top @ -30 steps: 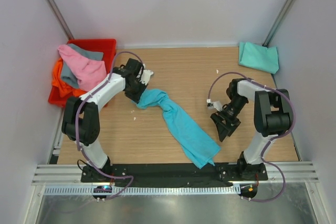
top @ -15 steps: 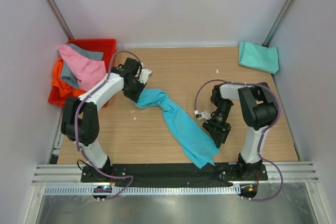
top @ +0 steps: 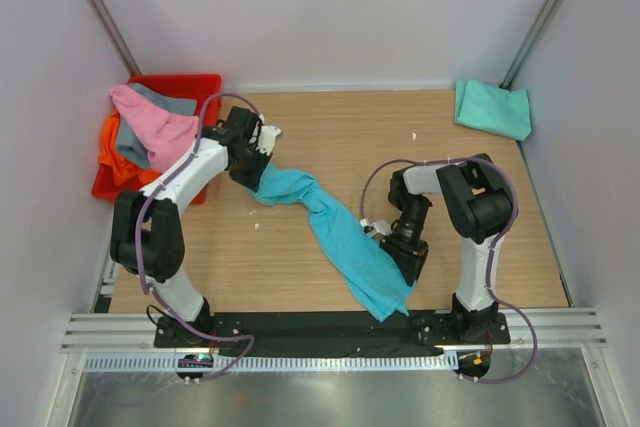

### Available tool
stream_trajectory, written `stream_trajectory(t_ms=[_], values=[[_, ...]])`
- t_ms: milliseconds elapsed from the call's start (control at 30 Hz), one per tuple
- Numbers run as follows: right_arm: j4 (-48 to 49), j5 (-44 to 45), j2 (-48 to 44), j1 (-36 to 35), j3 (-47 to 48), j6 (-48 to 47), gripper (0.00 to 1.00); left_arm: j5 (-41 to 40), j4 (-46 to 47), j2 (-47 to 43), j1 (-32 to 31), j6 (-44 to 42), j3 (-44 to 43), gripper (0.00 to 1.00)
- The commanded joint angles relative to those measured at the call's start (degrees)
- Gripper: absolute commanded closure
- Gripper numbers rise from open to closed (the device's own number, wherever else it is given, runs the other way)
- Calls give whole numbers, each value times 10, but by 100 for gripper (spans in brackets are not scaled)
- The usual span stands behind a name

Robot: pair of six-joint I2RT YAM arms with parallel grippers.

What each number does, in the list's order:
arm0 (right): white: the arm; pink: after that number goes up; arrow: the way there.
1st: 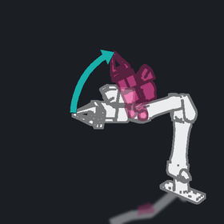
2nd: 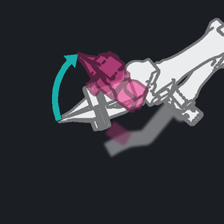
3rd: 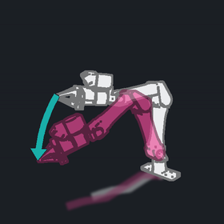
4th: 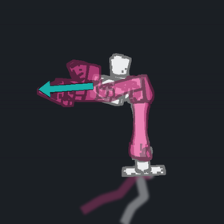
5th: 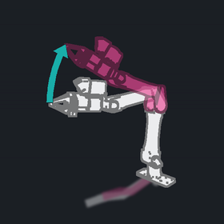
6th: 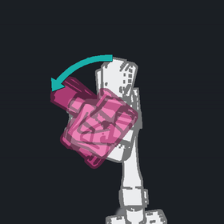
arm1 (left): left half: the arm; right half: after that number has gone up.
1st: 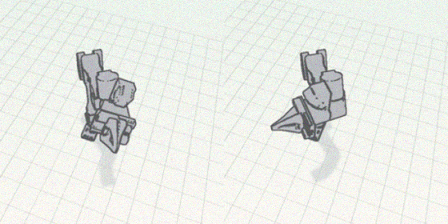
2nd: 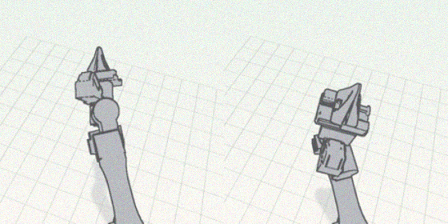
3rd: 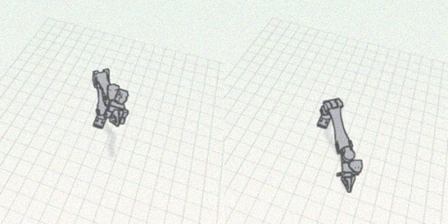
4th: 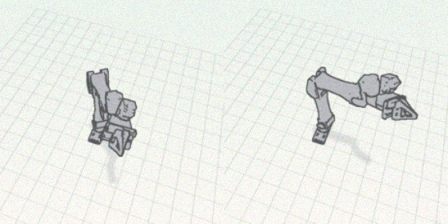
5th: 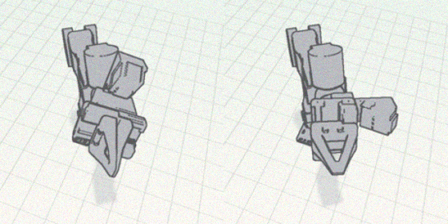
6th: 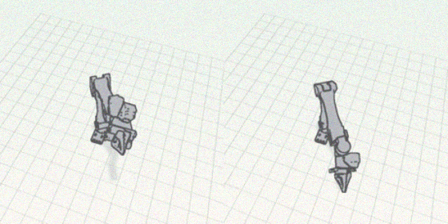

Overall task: Fold and stack the t-shirts
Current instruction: Flatten the tshirt out

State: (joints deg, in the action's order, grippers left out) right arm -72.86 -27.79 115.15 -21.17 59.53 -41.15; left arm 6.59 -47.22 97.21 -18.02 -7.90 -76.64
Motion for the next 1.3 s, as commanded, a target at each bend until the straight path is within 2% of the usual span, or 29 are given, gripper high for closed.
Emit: stream_trajectory(t_ms=[0,67,200,367,500,667,833,1000,1133,1233,1267], values=[[125,9,19,-6,19,27,70,18,11,-14,8,3,-19,100],[127,14,24,-7,27,48,76,21,10,-18,10,4,-18,100],[136,24,26,-10,38,70,99,27,13,-24,16,4,-13,100],[162,119,-26,1,38,97,99,30,16,-38,21,4,-8,100],[146,179,-119,57,87,117,98,12,30,-65,21,3,-2,100],[122,205,-221,167,195,134,98,-11,45,-84,21,0,1,100],[162,237,-288,182,212,142,99,-3,56,-84,20,7,-8,100],[176,204,-333,182,190,155,99,-16,49,-86,21,3,-27,100],[67,129,-323,182,182,122,99,-11,39,-86,21,1,-27,100],[-80,74,-290,180,170,46,98,-4,38,-90,21,3,-29,100],[-94,78,-286,181,160,23,98,-4,38,-90,21,4,-30,100]])
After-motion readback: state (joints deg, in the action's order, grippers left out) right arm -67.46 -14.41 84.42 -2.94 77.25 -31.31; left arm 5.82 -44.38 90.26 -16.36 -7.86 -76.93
